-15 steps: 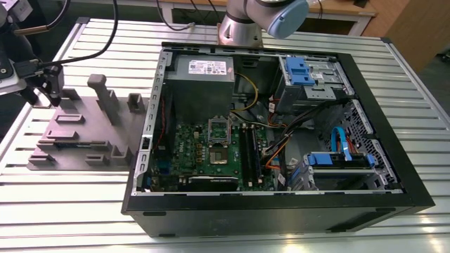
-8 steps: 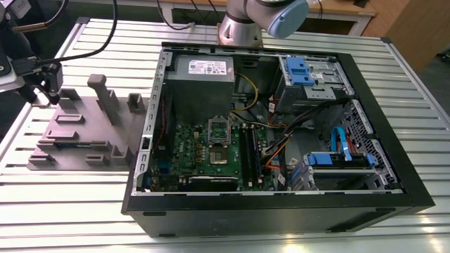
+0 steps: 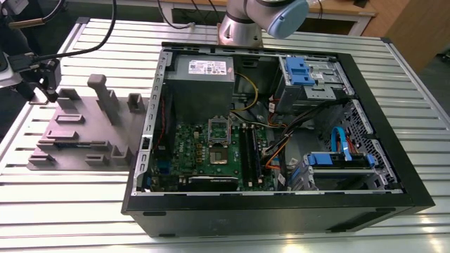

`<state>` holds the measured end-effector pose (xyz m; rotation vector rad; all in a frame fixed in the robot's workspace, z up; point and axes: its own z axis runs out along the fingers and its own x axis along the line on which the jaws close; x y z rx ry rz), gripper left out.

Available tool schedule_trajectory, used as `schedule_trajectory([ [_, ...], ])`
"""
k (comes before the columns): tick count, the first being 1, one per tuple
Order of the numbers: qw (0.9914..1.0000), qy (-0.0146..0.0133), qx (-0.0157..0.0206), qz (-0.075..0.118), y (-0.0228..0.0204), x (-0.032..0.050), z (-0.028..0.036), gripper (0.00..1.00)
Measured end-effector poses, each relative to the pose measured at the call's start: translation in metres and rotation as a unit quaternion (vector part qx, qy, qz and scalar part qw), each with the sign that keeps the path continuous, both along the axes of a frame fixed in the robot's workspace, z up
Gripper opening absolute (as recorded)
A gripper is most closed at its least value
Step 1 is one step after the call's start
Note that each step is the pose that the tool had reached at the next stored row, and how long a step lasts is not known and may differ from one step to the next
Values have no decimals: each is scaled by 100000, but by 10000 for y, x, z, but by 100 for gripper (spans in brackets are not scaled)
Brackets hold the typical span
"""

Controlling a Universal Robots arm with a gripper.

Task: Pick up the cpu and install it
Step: 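Pick up the cpu and move it towards the insertion slot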

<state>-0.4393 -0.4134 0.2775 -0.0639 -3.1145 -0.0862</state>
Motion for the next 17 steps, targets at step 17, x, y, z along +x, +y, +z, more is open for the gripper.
schedule_trajectory([
  [17, 100000, 2, 2, -2, 0, 0, 127, 47],
])
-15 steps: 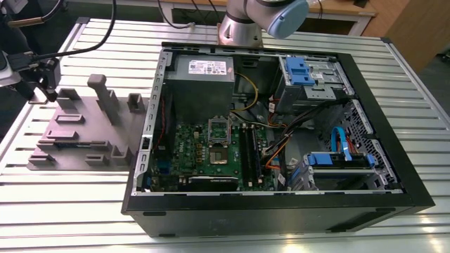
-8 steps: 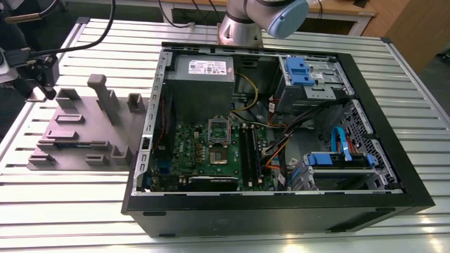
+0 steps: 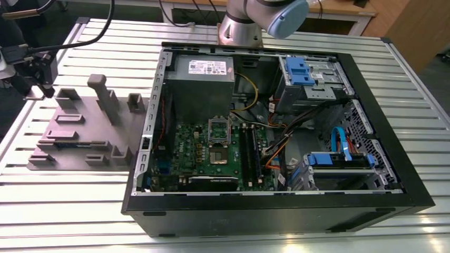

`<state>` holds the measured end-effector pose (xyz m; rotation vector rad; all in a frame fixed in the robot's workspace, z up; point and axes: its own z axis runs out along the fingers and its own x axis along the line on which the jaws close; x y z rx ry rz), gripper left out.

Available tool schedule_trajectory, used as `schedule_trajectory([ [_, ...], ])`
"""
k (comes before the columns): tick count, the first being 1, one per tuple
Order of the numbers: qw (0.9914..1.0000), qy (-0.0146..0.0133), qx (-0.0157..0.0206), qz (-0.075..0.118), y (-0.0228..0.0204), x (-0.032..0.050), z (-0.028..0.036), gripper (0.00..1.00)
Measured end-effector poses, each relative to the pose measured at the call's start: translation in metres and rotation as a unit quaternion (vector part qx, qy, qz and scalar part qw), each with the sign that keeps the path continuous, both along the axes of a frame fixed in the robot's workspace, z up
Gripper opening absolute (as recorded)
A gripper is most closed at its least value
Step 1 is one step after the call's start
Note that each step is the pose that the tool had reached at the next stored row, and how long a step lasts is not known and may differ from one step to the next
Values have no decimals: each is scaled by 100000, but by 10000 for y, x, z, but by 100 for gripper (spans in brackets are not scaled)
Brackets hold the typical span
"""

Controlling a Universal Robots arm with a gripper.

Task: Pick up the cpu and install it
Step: 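Pick up the cpu and move it towards the insertion slot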

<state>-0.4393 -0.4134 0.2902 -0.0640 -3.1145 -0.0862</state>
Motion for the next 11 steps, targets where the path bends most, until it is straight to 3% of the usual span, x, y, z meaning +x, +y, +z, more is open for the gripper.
schedule_trajectory([
  [11, 100000, 1, -3, 2, 0, 0, 66, 47],
])
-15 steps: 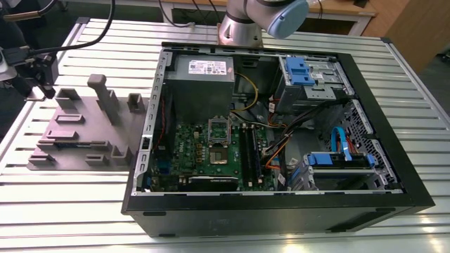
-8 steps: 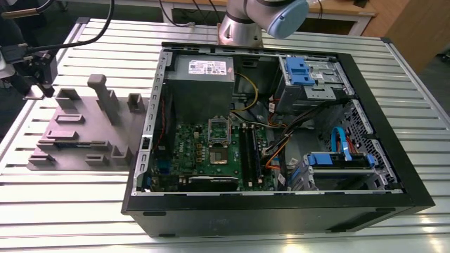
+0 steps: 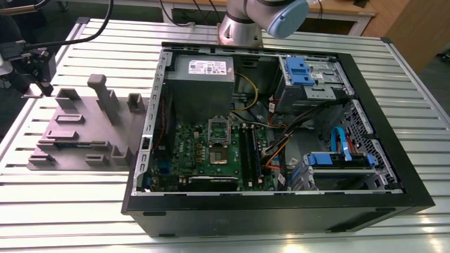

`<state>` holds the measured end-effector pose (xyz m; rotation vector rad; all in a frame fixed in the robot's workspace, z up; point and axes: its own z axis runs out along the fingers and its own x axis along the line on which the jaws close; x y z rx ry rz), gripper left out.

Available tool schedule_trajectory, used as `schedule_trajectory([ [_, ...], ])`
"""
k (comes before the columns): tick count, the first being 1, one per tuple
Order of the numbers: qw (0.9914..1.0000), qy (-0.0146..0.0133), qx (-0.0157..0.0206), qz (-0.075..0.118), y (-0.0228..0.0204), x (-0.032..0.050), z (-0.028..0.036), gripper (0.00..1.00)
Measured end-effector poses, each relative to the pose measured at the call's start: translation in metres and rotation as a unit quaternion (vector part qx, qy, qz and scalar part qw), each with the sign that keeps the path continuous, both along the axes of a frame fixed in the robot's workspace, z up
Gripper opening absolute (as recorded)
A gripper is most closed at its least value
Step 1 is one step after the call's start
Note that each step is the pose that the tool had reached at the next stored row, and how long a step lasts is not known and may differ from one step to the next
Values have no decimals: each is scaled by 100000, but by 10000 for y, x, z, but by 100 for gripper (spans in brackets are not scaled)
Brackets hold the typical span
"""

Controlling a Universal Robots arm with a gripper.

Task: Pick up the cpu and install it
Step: 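Pick up the cpu and move it towards the insertion slot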

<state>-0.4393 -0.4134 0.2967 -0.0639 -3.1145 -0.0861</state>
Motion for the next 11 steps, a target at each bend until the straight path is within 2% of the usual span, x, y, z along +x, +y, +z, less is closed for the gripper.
schedule_trajectory([
  [11, 100000, -3, 2, -1, 0, 0, 74, 47],
])
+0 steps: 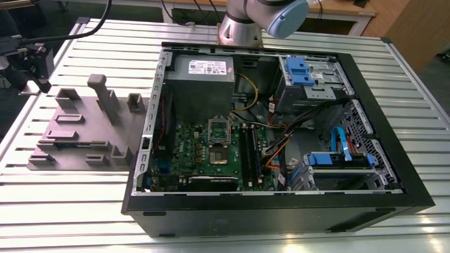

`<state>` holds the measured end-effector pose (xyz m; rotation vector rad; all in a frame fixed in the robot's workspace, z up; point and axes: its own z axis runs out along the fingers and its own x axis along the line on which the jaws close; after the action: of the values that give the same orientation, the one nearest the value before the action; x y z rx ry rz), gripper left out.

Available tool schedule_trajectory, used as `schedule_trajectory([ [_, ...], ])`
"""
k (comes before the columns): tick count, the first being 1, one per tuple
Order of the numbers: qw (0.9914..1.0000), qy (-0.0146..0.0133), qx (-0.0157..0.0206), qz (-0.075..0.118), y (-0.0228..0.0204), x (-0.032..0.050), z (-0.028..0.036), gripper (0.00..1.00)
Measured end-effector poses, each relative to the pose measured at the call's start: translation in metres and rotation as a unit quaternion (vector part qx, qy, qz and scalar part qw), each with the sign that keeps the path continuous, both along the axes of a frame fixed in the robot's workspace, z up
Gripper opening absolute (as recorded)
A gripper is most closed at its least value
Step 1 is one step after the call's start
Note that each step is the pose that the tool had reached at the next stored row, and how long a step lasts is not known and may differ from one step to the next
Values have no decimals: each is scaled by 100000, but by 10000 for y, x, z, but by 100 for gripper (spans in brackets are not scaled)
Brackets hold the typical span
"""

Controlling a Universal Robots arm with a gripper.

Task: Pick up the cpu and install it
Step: 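Pick up the cpu and move it towards the insertion slot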

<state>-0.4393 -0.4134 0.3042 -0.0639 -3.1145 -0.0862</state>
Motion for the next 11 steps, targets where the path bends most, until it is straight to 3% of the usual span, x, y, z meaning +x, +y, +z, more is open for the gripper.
schedule_trajectory([
  [11, 100000, 0, -2, -1, 0, 0, 67, 47],
])
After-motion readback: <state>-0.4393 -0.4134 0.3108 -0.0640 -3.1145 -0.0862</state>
